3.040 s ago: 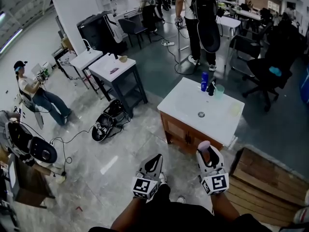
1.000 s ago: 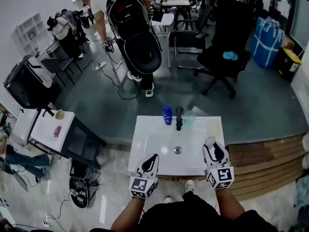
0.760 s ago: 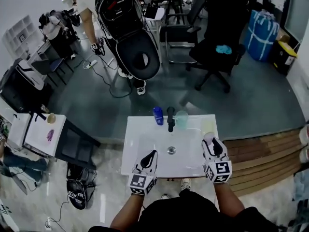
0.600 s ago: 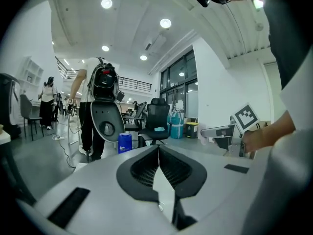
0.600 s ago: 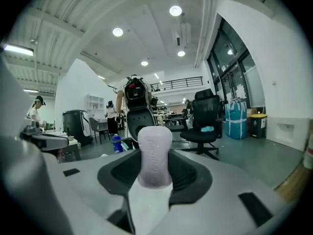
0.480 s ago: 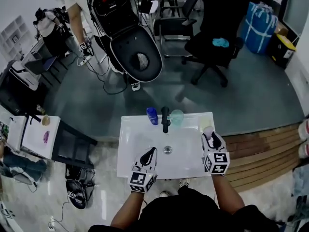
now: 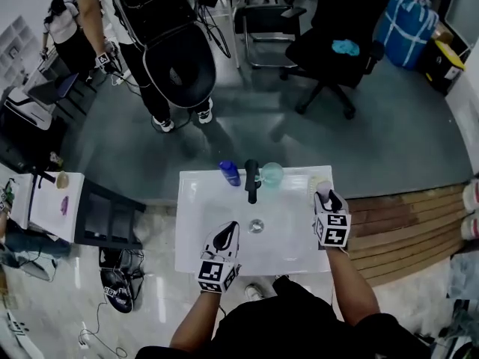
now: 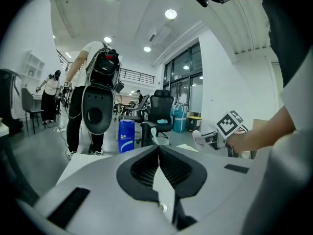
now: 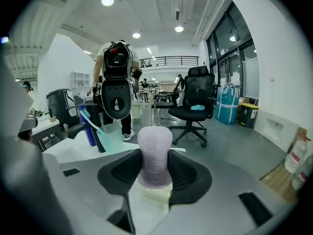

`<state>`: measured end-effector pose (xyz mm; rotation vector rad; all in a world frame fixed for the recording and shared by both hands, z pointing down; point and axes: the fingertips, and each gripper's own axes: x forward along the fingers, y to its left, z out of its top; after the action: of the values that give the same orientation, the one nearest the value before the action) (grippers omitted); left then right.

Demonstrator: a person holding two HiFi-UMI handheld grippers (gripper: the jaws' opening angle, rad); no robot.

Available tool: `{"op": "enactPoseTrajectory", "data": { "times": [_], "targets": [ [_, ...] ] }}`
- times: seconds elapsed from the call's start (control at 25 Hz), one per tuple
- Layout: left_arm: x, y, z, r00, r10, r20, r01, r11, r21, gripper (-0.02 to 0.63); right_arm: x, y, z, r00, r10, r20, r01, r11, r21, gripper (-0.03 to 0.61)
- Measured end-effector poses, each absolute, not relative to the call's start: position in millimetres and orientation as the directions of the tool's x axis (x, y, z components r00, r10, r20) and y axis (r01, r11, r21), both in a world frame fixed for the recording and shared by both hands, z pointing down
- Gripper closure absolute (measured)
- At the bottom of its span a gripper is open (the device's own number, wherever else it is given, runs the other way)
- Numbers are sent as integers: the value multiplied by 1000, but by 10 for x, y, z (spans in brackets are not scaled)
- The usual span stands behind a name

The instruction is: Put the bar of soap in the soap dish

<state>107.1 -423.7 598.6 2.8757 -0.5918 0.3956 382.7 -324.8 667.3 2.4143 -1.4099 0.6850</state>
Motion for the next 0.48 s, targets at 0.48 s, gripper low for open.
{"op": "enactPoseTrajectory", "data": {
  "times": [0.48],
  "targets": [
    [1125, -4272, 6205, 865, -383, 323, -446, -883, 147, 592, 4029, -3319, 7358, 344, -597, 725, -874, -486, 14, 393]
  ]
}}
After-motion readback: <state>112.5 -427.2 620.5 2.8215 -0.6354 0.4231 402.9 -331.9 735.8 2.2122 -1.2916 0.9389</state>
